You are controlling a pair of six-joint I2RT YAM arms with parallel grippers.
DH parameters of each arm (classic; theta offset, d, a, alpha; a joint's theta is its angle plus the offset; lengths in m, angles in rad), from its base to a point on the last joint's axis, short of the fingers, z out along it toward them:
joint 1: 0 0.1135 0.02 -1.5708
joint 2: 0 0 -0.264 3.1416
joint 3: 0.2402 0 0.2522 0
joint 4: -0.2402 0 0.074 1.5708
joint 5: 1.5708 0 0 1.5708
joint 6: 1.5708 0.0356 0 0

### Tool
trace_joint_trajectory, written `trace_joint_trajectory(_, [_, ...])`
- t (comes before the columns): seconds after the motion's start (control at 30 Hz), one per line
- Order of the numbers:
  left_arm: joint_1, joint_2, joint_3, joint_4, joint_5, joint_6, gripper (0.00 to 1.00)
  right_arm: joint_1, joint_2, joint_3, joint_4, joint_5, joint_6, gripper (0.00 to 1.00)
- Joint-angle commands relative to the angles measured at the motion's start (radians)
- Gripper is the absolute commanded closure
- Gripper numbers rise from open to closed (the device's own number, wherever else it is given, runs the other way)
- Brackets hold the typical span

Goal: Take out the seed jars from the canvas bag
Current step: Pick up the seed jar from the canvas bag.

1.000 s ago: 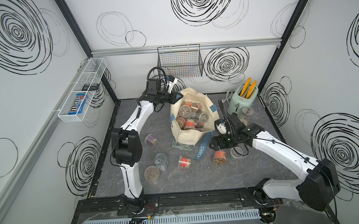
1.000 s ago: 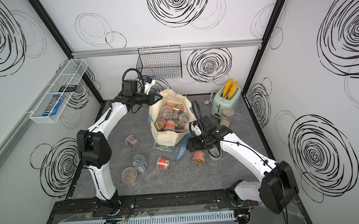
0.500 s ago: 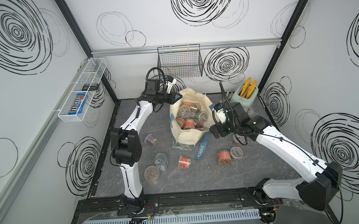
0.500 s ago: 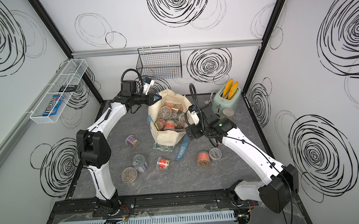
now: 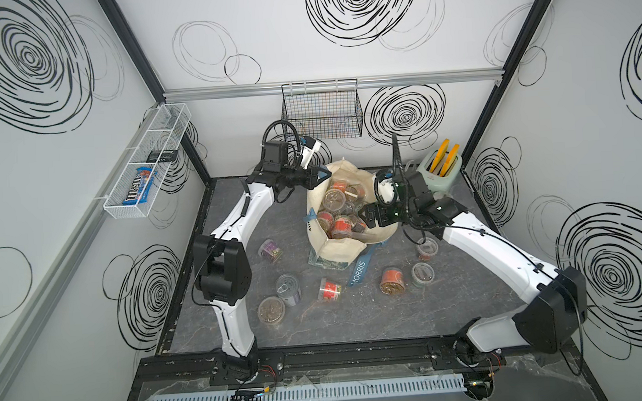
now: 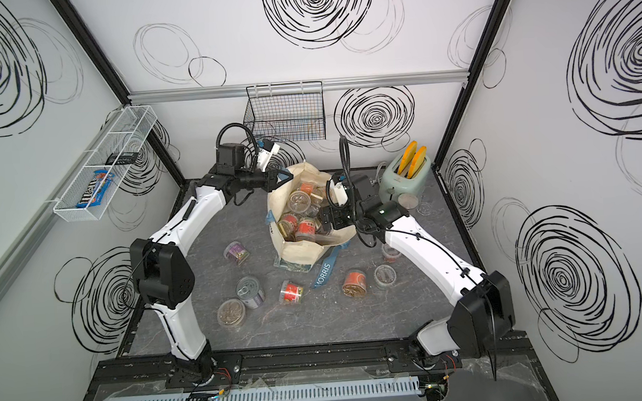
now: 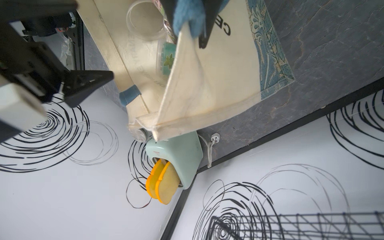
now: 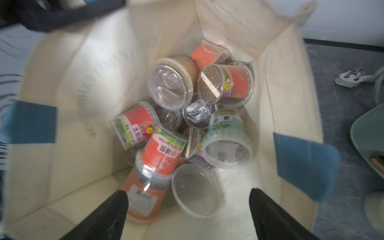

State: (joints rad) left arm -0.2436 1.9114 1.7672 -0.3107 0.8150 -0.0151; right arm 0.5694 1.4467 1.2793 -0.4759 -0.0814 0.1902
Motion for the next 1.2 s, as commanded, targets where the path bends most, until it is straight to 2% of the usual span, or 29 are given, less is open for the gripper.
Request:
trace_joint_trajectory(0.0, [-0.017,-0.094,0.0,0.103,0.092,0.044,1.0,0.044,0.035,0.011,0.021,0.109,-0.167,0.04])
trace_joint_trajectory(0.13, [-0.026,-0.117,-0.023,0.102,0.076,0.076,1.0,0.077,0.053,-0.017,0.038,0.188,-0.384,0.05])
trace_joint_trajectory(0.33, [-0.029,-0.124,-0.022,0.093,0.085,0.083,1.0,0.103,0.081,-0.018,-0.014,0.365,-0.513,0.01])
trace_joint_trajectory(0.53, [-0.037,-0.129,-0.015,0.09,0.097,0.083,1.0,0.115,0.138,-0.015,-0.034,0.464,-0.532,0.0])
trace_joint_trajectory(0.77, [-0.039,-0.13,-0.021,0.084,0.102,0.093,1.0,0.133,0.202,-0.008,-0.049,0.489,-0.569,0.01])
trace_joint_trajectory(0.97, [-0.04,-0.127,-0.02,0.088,0.11,0.092,1.0,0.133,0.22,-0.041,0.044,0.559,-0.631,0.11])
trace_joint_trajectory(1.17, [-0.04,-0.126,-0.021,0.092,0.117,0.09,1.0,0.135,0.214,-0.074,0.125,0.511,-0.686,0.11])
